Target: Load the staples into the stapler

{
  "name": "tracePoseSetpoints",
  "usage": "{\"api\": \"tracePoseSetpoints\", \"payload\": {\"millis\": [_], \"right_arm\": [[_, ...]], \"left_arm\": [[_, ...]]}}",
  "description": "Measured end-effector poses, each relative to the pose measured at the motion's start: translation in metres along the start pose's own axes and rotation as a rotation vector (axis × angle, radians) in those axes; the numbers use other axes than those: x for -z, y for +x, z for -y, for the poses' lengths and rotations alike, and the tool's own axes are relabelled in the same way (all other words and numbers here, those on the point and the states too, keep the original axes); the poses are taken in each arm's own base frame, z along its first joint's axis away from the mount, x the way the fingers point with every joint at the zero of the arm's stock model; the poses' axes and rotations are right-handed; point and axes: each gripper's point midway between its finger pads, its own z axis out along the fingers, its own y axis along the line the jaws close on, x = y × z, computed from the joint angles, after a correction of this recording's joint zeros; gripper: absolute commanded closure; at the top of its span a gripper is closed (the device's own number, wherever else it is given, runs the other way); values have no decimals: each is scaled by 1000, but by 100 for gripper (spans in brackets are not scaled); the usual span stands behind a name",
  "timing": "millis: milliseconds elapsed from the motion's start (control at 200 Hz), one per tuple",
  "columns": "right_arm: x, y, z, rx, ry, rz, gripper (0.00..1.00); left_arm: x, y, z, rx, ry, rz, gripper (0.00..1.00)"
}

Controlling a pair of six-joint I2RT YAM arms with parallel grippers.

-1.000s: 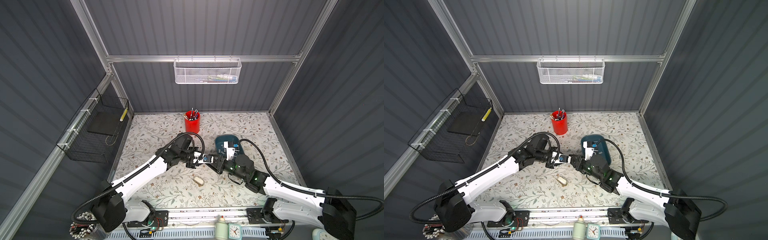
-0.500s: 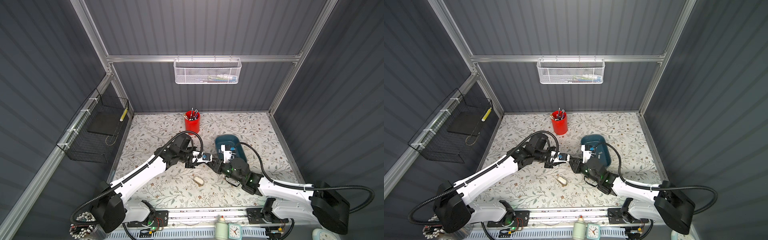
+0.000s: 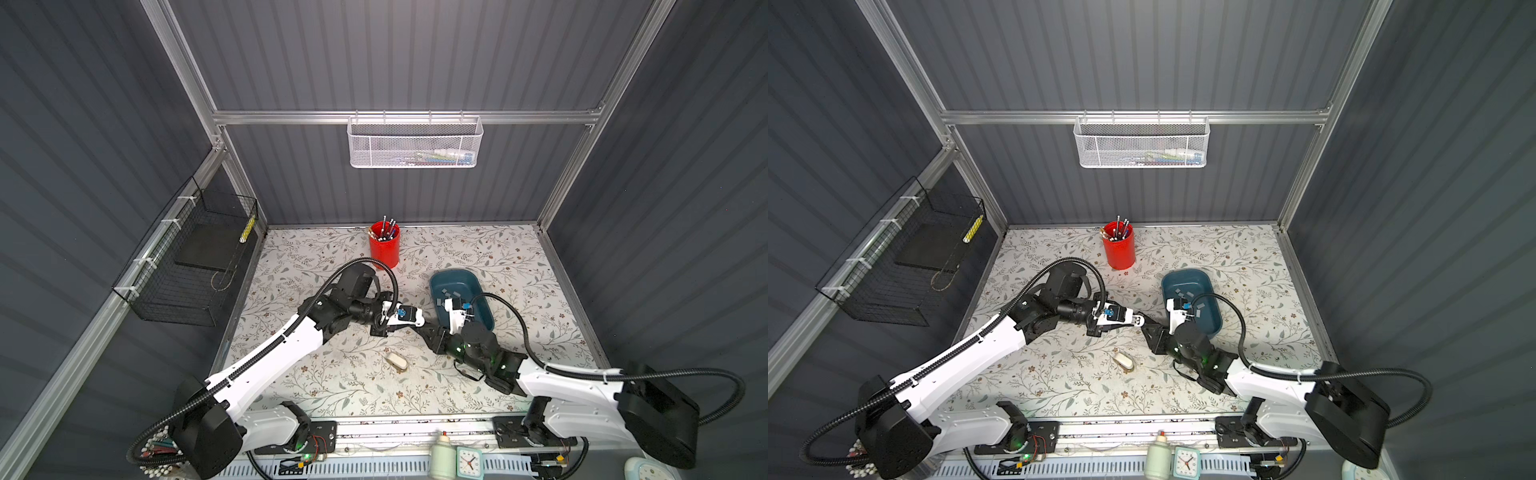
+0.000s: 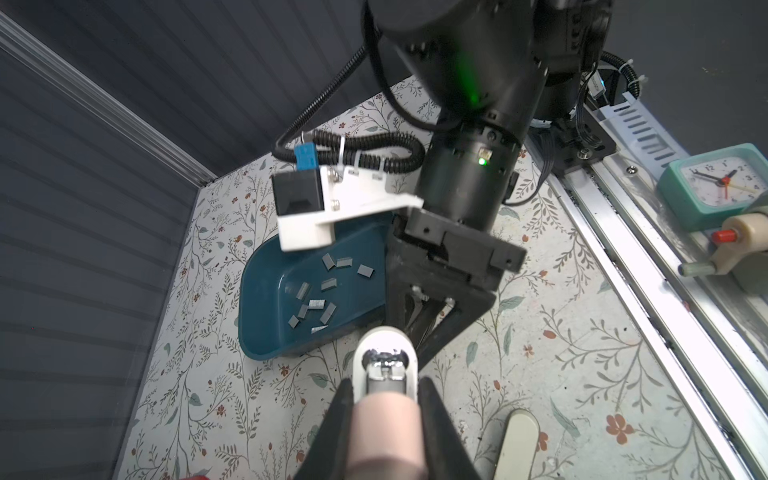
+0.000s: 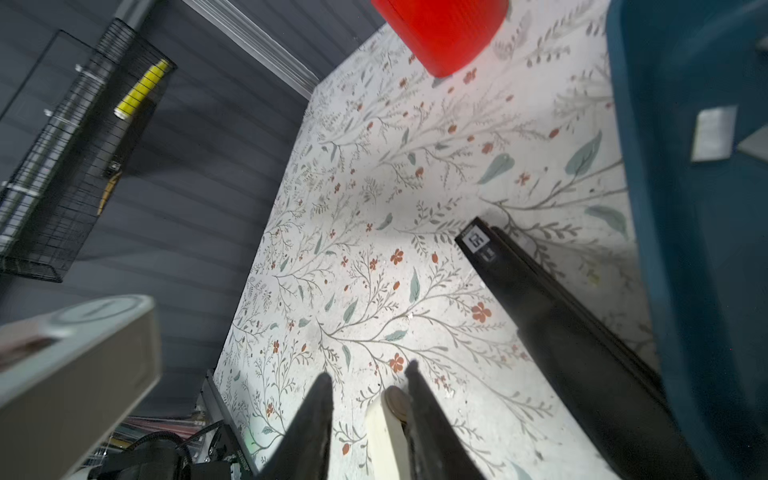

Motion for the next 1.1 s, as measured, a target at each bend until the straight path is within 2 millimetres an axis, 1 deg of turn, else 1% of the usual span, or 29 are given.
{"api": "tracePoseSetpoints", "payload": {"millis": [75, 170, 215, 310, 395, 470, 505, 575, 655, 790, 870, 950, 1101], "right_arm": [[18, -16, -6, 38, -18, 67, 56], [42, -33, -13, 136, -45, 153, 45], [54, -40, -18, 204, -75, 195, 45], [73, -42, -27, 370, -146, 259, 45], [85, -40, -34, 496, -200, 297, 52], [90, -41, -45, 584, -238, 312, 64], [89, -41, -50, 616, -251, 309, 67], [85, -41, -60, 674, -268, 292, 71], [76, -40, -71, 724, -281, 259, 72], [52, -25, -81, 790, -300, 167, 75], [42, -13, -82, 823, -305, 121, 75], [33, -2, -78, 848, -301, 90, 77], [22, 4, -72, 870, -279, 76, 82]], "left_arm": [[-1, 2, 0, 5, 4, -4, 100], [-5, 6, 1, 7, 18, -14, 100], [-6, 9, 2, 11, 28, -20, 100], [-9, 13, 6, 12, 51, -26, 100], [-11, 14, 11, 13, 74, -25, 100], [-11, 14, 14, 13, 92, -22, 100], [-11, 14, 15, 11, 97, -20, 100], [-10, 12, 16, 7, 108, -10, 100], [-10, 9, 18, 1, 119, 3, 100], [-9, 7, 22, -3, 136, 20, 100], [-9, 6, 23, 0, 142, 26, 100], [-9, 5, 24, 1, 147, 33, 100], [-7, 8, 26, 19, 156, 27, 100]]}}
